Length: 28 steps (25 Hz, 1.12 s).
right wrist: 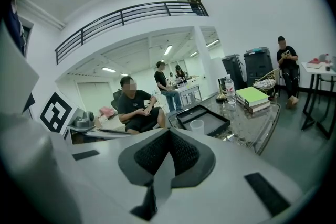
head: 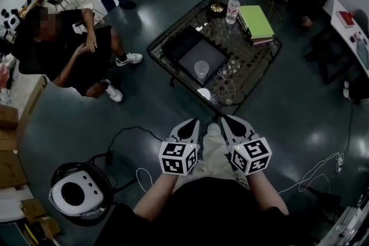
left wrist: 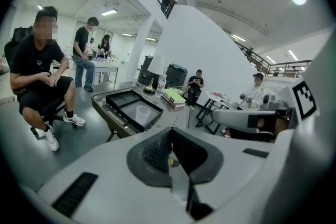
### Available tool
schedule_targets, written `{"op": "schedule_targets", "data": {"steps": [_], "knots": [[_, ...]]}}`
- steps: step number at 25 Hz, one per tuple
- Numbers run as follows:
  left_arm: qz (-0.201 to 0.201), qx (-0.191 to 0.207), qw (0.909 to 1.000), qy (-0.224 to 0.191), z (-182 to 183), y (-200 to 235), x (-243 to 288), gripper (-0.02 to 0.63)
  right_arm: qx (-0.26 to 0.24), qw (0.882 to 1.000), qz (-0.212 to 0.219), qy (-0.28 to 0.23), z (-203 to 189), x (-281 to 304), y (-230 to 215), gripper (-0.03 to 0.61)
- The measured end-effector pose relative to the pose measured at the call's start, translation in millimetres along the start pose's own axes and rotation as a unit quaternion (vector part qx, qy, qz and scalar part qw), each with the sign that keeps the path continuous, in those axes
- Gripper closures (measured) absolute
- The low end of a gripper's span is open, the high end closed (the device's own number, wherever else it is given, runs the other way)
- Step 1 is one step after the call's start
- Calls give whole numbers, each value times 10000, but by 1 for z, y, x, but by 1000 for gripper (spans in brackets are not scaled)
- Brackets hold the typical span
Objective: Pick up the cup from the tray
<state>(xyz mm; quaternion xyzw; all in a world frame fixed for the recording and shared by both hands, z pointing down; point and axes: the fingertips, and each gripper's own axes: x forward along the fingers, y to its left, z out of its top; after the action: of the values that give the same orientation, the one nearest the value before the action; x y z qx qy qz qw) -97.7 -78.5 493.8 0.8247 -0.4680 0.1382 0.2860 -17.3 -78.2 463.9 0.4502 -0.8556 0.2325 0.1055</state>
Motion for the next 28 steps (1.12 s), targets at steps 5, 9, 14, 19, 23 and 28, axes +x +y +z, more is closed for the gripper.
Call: {"op": "schedule_targets", "data": {"steps": [5,9,14,19,23,28], "knots": [[35,-84,9999,78,10,11,37,603,24,9999,4,127,12,24,-33,568],[115,-154,9998,92,22,19,66,603,26,9995,68,299,17,46,-55,568],[241,-142,9996,51,33,31,95,603,-21,9985,273,469,25,73,-70,568],[492,-151,9985,200,31,52,124,601,-56,9975,421,568,33,97,-83,568],[527,-261,9977,344,24,63,151,590,-45,9965,463,696,32,110,-97,568],[729,-199,9955,578,18,82,186,487,56,9952,524,828,30,123,-114,568]]}}
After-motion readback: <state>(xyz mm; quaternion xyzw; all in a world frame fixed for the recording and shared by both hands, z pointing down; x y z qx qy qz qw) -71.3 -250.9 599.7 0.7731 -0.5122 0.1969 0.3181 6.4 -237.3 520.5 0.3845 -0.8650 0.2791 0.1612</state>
